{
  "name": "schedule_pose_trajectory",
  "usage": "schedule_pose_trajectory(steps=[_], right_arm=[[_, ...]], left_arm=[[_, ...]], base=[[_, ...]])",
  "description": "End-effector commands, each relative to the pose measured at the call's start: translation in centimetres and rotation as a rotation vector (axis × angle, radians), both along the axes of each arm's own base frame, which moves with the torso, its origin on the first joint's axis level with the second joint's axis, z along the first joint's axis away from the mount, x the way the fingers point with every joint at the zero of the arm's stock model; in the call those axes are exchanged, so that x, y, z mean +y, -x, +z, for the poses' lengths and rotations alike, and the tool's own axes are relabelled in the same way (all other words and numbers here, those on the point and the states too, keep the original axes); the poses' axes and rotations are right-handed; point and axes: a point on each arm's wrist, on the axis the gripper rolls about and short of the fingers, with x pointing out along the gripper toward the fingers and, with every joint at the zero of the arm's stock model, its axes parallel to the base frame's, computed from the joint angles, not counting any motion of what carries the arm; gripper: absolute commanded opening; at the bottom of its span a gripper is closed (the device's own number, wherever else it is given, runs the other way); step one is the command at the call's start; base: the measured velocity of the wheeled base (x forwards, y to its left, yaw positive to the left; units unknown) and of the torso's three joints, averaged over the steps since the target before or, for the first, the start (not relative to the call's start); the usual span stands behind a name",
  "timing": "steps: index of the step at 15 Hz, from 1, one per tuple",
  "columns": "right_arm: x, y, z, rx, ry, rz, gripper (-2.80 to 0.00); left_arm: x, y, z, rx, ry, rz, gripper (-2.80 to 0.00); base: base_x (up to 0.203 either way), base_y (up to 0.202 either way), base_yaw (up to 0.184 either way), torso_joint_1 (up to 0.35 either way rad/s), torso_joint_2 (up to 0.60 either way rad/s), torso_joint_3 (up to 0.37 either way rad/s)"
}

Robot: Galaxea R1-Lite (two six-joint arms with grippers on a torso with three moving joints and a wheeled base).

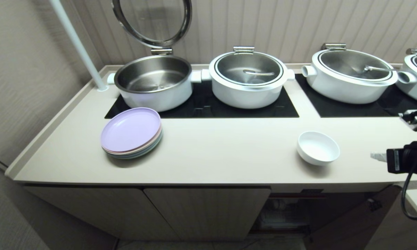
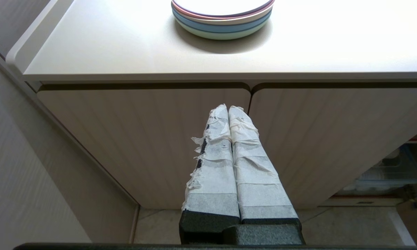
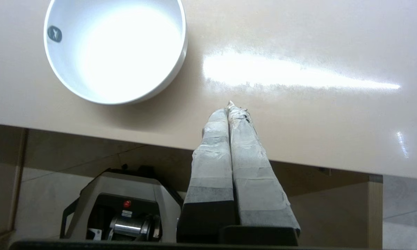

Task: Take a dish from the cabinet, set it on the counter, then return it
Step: Pick up the bowl from the table

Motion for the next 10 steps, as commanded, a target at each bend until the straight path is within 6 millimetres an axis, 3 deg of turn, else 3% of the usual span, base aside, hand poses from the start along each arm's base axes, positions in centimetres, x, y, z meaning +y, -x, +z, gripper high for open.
schedule_pose_trajectory(steps=[1,5,10], right_arm=[[0.1,-2.1,0.6,0.023,-0.016,0.019,-2.80],[1.2,-4.4,3.1,0.108,-0.099,0.026,-2.80],[2.0,-4.9,6.0,0.304,-0.148,0.037,-2.80]], left_arm=[[0.0,0.0,0.0,-0.001,0.001,0.000,-2.80],[0.0,0.0,0.0,-0.001,0.001,0.000,-2.80],[0.0,0.0,0.0,-0.001,0.001,0.000,-2.80]], base=[[0.000,0.000,0.000,0.000,0.00,0.000],[0.000,0.000,0.000,0.000,0.00,0.000],[0.000,0.000,0.000,0.000,0.00,0.000]])
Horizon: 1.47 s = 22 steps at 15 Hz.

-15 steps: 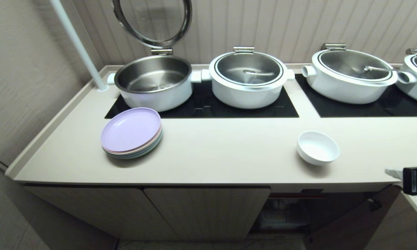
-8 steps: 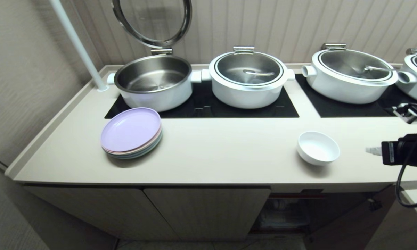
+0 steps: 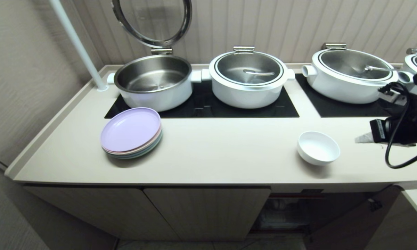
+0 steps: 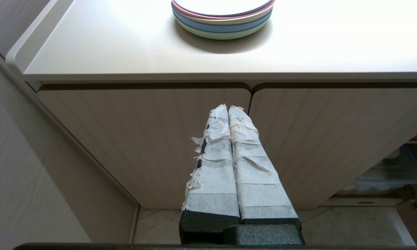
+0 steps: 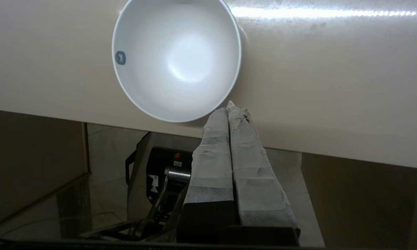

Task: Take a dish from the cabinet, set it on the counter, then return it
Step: Pick up the bowl from the table

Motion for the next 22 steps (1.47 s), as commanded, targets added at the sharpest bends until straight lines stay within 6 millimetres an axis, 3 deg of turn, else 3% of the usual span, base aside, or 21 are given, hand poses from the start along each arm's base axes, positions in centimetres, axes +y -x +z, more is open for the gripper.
schedule_pose_trajectory(steps=[1,4,10,11,12,22], right_arm=[[0.3,-0.4,0.8,0.075,-0.014,0.013,-2.80],[0.6,-1.3,1.7,0.153,-0.024,0.026,-2.80],[1.4,-2.7,1.4,0.245,-0.006,0.038,-2.80],[1.6,-2.9,1.1,0.255,0.014,0.032,-1.22],[1.7,-2.9,1.1,0.256,0.017,0.033,0.00],[2.8,-3.9,0.1,0.274,0.029,0.078,0.00]], left_arm=[[0.0,0.0,0.0,-0.001,0.000,0.000,-2.80],[0.0,0.0,0.0,-0.001,0.000,0.000,-2.80],[0.0,0.0,0.0,-0.001,0.000,0.000,-2.80],[0.0,0.0,0.0,-0.001,0.000,0.000,-2.80],[0.0,0.0,0.0,-0.001,0.000,0.000,-2.80],[0.0,0.0,0.0,-0.001,0.000,0.000,-2.80]], base=[[0.000,0.000,0.000,0.000,0.00,0.000],[0.000,0.000,0.000,0.000,0.00,0.000],[0.000,0.000,0.000,0.000,0.00,0.000],[0.000,0.000,0.000,0.000,0.00,0.000],[0.000,0.000,0.000,0.000,0.00,0.000],[0.000,0.000,0.000,0.000,0.00,0.000]])
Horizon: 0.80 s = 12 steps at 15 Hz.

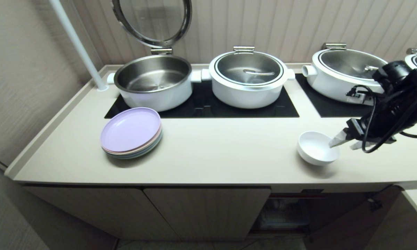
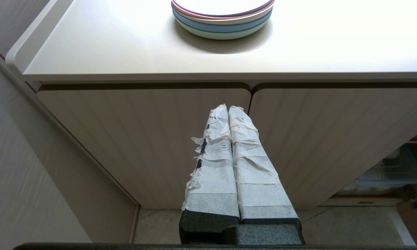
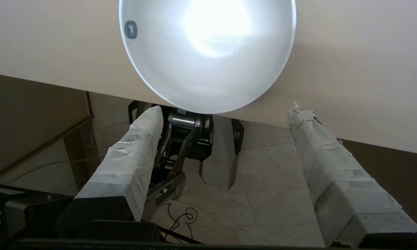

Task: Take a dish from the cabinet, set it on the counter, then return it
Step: Pick up the bowl from the table

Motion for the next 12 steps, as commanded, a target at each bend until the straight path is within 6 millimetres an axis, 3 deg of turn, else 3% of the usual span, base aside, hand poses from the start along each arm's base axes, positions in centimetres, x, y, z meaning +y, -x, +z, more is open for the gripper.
schedule_pose_trajectory(steps=[1,12], right_arm=[[0.0,-0.3,-0.6,0.021,-0.001,0.001,0.00],[-0.3,-4.2,-3.8,0.021,0.037,-0.019,0.00]], left_arm=[[0.0,0.0,0.0,-0.001,0.001,0.000,-2.80],[0.0,0.0,0.0,-0.001,0.001,0.000,-2.80]], base=[[0.000,0.000,0.000,0.000,0.00,0.000],[0.000,0.000,0.000,0.000,0.00,0.000]])
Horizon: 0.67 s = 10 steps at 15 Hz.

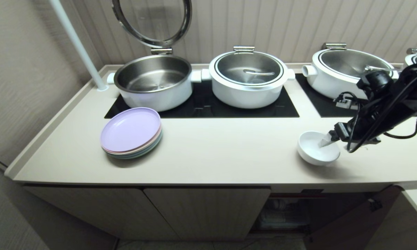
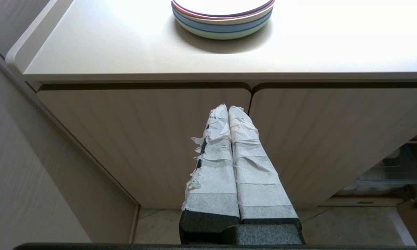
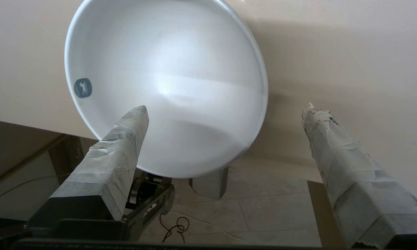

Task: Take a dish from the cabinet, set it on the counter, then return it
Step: Pick up the bowl from the table

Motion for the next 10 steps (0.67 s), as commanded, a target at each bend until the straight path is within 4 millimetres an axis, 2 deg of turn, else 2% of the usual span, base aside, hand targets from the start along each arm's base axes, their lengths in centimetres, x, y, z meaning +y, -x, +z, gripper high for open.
schedule_pose_trajectory(steps=[1,3,10], right_arm=[[0.0,-0.8,-1.3,0.026,-0.001,0.001,0.00],[-0.1,-1.3,-2.0,0.043,0.014,-0.010,0.00],[-0.4,-2.8,-2.7,0.035,0.015,-0.018,0.00]], left_arm=[[0.0,0.0,0.0,-0.001,0.001,0.000,-2.80],[0.0,0.0,0.0,-0.001,0.001,0.000,-2.80],[0.0,0.0,0.0,-0.001,0.001,0.000,-2.80]], base=[[0.000,0.000,0.000,0.000,0.00,0.000],[0.000,0.000,0.000,0.000,0.00,0.000],[0.000,0.000,0.000,0.000,0.00,0.000]])
